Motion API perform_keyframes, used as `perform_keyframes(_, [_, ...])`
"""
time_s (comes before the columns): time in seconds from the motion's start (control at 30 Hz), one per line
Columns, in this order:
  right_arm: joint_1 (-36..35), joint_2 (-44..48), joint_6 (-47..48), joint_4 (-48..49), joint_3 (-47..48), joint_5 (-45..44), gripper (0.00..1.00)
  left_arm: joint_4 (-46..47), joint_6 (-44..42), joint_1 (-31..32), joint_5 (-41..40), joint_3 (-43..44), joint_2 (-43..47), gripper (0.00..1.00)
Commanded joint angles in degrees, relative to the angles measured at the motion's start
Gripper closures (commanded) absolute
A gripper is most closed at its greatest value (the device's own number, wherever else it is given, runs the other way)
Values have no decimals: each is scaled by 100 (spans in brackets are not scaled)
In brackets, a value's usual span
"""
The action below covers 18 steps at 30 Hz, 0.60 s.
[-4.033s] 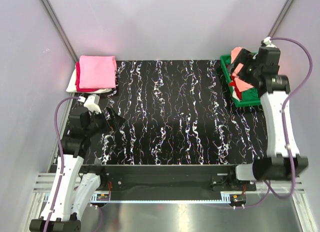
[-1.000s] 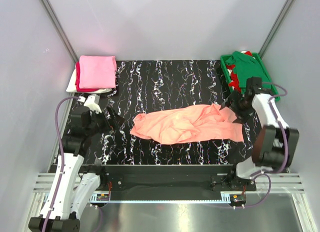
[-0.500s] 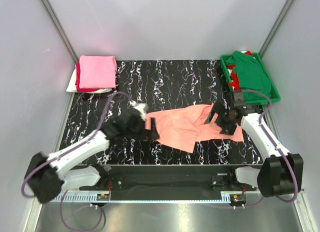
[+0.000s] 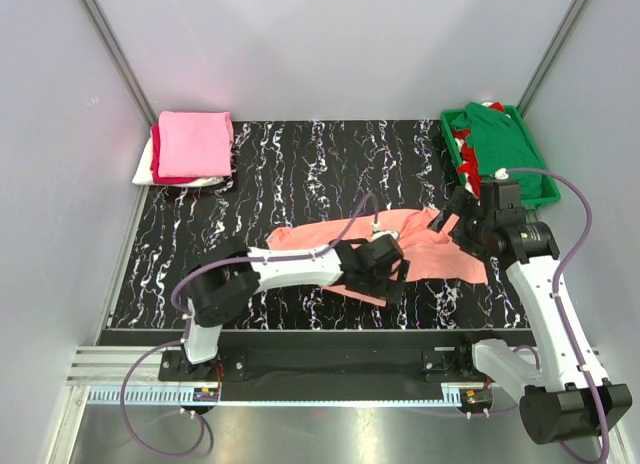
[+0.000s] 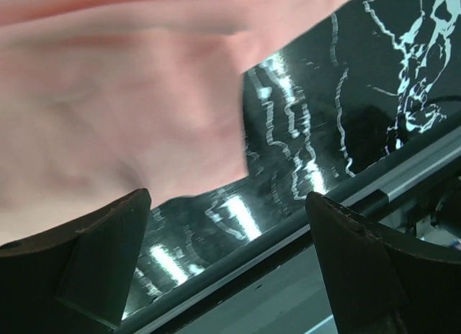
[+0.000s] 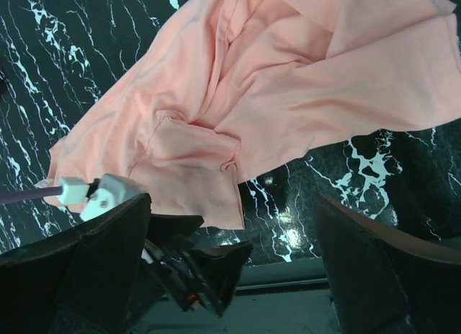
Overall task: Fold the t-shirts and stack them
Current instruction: Move the tshirt to the center of the board
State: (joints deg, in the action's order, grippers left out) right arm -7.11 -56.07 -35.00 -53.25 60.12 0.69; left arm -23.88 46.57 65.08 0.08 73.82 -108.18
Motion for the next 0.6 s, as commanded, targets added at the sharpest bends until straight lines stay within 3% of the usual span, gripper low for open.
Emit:
perform_keyframes(0.0, [0,53,11,-378,228,-332,0,-730,-130,242,-717,860,-413,5])
perform_keyframes(0.17, [0,114,107,-528,369,-455,0,-1845,-253,558,-1211,1810,-1345,7])
perform_keyframes(0.37, [8,149,143,-625,518,-561,0,-2271,-25,638,-1528,1873,-1943,24])
perform_keyframes(0.4, [8,158,143,-625,527,-552,0,-2236,-42,620,-1519,1812,-2039,30])
perform_keyframes(0.43, [8,158,143,-616,536,-552,0,-2192,-77,620,-1519,1785,-2084,47])
perform_keyframes(0.53, [8,149,143,-607,536,-544,0,-2086,-165,611,-1581,1680,-2189,77])
perform_keyframes(0.57, [8,141,152,-607,527,-552,0,-2051,-183,603,-1598,1645,-2181,95])
